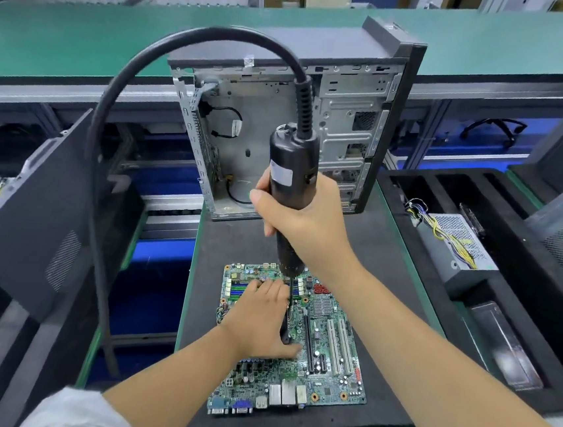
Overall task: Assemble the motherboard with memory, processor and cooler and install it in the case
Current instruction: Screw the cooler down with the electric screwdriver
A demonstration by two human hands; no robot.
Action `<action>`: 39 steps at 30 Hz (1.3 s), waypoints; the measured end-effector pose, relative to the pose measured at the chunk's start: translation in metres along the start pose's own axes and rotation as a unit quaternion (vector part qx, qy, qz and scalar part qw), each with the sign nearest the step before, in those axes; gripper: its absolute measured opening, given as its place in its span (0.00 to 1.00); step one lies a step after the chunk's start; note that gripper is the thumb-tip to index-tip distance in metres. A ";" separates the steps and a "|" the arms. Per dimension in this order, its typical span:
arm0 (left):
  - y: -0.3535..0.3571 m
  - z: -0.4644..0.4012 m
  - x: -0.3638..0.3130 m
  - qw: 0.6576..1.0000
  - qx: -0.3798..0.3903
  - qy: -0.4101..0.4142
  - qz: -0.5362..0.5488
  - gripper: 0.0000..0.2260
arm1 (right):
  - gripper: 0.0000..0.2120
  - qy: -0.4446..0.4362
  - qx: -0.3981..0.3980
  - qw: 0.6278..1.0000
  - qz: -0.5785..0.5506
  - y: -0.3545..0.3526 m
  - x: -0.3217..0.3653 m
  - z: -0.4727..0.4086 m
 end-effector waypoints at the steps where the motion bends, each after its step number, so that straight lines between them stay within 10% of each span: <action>1: 0.001 0.000 0.000 1.000 0.000 0.000 0.000 0.37 | 0.04 -0.003 0.000 1.000 0.004 0.002 -0.001 0.001; 39: -0.001 -0.002 0.000 1.000 0.002 -0.003 -0.020 0.37 | 0.13 -0.024 -0.059 0.998 -0.001 -0.009 -0.005 -0.002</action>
Point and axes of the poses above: each hand's wrist, its own z-axis away from the middle knuckle, its own y-axis out of the palm, x = y × z, the point moved 7 cm from there along -z, towards the middle knuckle, and after that the axes turned 7 degrees about x, right-handed, at the moved point
